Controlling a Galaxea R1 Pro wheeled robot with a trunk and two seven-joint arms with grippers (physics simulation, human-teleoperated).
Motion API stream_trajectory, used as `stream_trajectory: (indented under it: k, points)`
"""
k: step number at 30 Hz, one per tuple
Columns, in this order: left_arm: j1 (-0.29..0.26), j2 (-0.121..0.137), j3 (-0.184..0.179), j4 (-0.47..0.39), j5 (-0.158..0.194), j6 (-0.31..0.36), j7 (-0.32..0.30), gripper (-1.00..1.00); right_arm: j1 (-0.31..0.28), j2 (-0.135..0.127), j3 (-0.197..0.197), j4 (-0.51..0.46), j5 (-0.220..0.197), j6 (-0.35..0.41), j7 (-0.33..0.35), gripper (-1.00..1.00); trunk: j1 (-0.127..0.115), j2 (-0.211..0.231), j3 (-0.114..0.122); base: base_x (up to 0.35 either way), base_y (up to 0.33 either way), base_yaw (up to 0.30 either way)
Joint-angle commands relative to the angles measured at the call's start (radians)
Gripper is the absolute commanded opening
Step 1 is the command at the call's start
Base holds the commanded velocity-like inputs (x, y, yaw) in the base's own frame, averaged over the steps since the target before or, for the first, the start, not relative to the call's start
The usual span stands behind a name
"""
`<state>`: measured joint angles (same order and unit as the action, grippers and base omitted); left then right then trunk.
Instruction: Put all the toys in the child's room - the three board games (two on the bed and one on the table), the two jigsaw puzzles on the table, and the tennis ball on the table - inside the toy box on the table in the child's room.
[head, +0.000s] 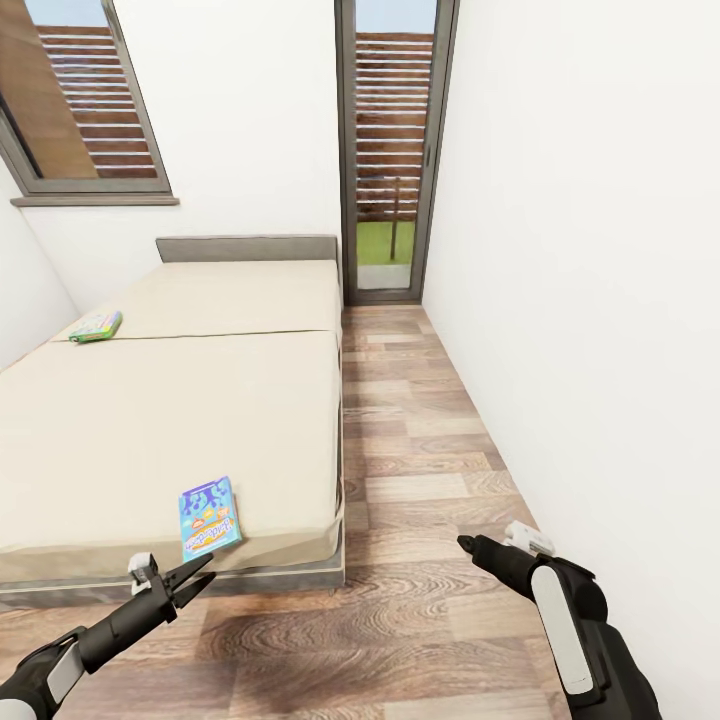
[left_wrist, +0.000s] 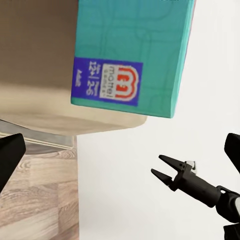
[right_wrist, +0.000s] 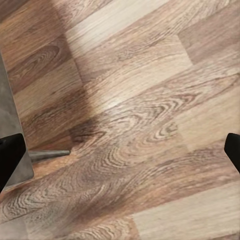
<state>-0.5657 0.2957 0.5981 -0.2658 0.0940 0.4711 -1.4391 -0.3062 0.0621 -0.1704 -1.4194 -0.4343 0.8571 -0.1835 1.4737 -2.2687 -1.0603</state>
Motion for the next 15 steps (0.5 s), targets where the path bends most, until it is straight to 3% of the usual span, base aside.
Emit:
stream_trajectory:
  k: [1, 15]
  points:
    - [0.0, 0.0, -0.002, 0.0, 0.004, 0.011, -0.003, 1.0, -0.001, 0.001, -0.001, -0.001, -0.011, 0.003, -0.008, 1.0, 0.0, 0.0, -0.001, 0.0, 0.0, 0.0]
    - [0.0, 0.0, -0.001, -0.002, 0.004, 0.011, -0.004, 1.0, -0.001, 0.002, 0.001, 0.004, -0.008, 0.002, -0.008, 1.0, 0.0, 0.0, -0.001, 0.0, 0.0, 0.0]
